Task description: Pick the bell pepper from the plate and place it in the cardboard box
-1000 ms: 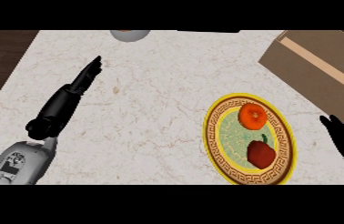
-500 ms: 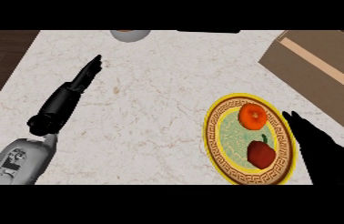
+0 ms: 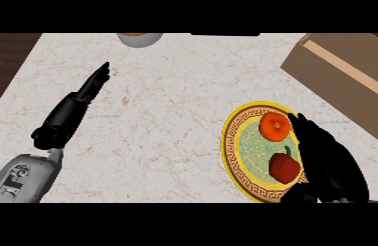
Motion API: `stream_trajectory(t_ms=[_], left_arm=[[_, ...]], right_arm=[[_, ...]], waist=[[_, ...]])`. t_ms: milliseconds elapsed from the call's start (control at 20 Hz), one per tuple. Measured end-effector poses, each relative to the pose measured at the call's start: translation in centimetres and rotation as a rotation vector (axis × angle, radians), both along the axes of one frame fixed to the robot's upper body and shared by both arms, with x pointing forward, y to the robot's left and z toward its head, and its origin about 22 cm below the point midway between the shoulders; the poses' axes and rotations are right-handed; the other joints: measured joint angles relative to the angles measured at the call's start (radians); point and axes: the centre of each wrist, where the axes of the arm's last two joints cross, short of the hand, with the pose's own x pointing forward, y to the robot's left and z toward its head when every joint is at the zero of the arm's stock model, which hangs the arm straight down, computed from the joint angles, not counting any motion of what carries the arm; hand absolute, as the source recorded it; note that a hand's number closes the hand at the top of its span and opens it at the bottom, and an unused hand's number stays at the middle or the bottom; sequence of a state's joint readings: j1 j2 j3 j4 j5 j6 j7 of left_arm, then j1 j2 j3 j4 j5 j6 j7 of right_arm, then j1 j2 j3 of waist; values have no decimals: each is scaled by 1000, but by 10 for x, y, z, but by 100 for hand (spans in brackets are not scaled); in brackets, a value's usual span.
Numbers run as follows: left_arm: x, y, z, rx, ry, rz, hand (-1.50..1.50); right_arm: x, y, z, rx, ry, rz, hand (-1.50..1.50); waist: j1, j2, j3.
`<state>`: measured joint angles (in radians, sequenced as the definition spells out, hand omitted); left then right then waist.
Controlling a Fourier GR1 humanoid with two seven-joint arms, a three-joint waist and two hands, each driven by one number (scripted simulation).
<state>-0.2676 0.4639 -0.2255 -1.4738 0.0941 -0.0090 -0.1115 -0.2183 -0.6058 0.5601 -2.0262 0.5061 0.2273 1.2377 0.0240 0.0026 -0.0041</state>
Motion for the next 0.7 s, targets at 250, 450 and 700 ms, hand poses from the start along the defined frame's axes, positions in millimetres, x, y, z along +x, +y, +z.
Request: stream_trajectory(t_ms=[250, 450, 700], left_arm=[[-1, 2, 1, -8, -2, 4, 0], [-2, 3, 4, -11, 3, 12, 0], [-3, 3, -1, -8, 3, 19, 0]], right_arm=[[13, 7, -10, -27, 8, -8, -150], [20, 9, -22, -58, 34, -20, -150], [24, 14, -39, -88, 64, -32, -150]], waist=[[-9, -2, 1], [-14, -3, 2], [-19, -3, 2]])
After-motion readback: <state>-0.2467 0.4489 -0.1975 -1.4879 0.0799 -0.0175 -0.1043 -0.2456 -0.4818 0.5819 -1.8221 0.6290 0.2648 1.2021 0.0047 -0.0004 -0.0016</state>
